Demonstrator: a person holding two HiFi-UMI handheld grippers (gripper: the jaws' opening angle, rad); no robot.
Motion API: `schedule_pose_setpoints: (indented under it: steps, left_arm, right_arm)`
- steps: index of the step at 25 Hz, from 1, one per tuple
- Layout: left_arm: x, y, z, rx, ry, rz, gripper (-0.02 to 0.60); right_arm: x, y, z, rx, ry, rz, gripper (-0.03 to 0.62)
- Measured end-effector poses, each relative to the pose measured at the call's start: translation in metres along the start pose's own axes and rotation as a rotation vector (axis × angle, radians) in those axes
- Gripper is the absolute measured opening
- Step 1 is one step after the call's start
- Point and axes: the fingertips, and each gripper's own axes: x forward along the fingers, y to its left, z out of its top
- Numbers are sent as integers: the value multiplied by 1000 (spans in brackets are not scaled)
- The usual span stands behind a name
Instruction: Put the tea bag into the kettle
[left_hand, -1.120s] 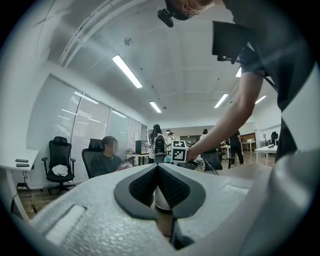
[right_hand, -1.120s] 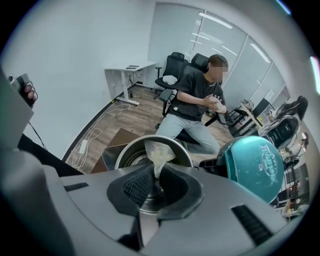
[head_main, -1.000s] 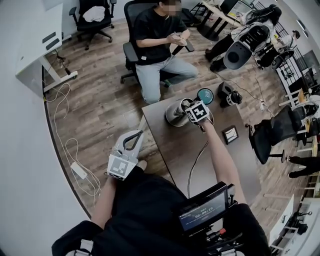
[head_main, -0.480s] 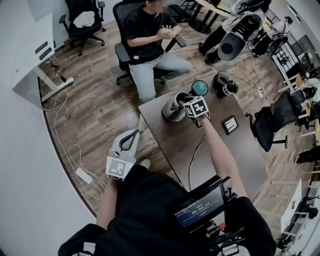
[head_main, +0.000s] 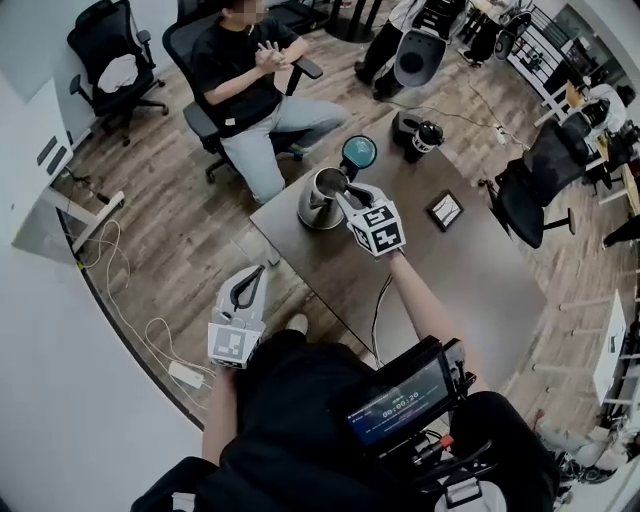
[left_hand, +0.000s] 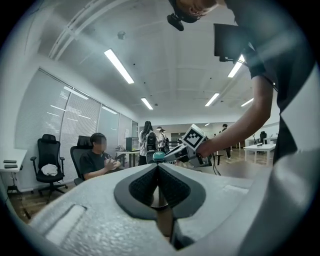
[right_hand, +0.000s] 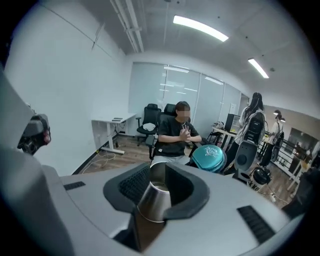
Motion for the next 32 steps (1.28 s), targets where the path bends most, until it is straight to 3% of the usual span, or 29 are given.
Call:
schedule_pose_setpoints:
  steps: [3, 10, 15, 20, 25, 32]
  left_arm:
    - [9, -10, 1, 25, 27, -42, 2]
    - [44, -58, 1, 66, 64, -228, 2]
    - [75, -110, 14, 107, 74, -369, 2]
    - [102, -181, 25, 147, 57, -519, 2]
    - [102, -287, 40, 138, 28, -707, 2]
    - [93, -397, 47, 171, 20, -881, 2]
  right_arm:
    - [-32, 16, 11, 43, -101, 5, 95]
    - [-130, 42, 20, 137, -352, 21, 75]
    - [-206, 41, 11, 186, -478, -82, 43]
    - [-272, 26, -9, 199, -512, -220, 32]
    - [-360, 26, -50, 175, -503, -363, 6]
    - [-441, 38, -107, 228, -482, -482, 5]
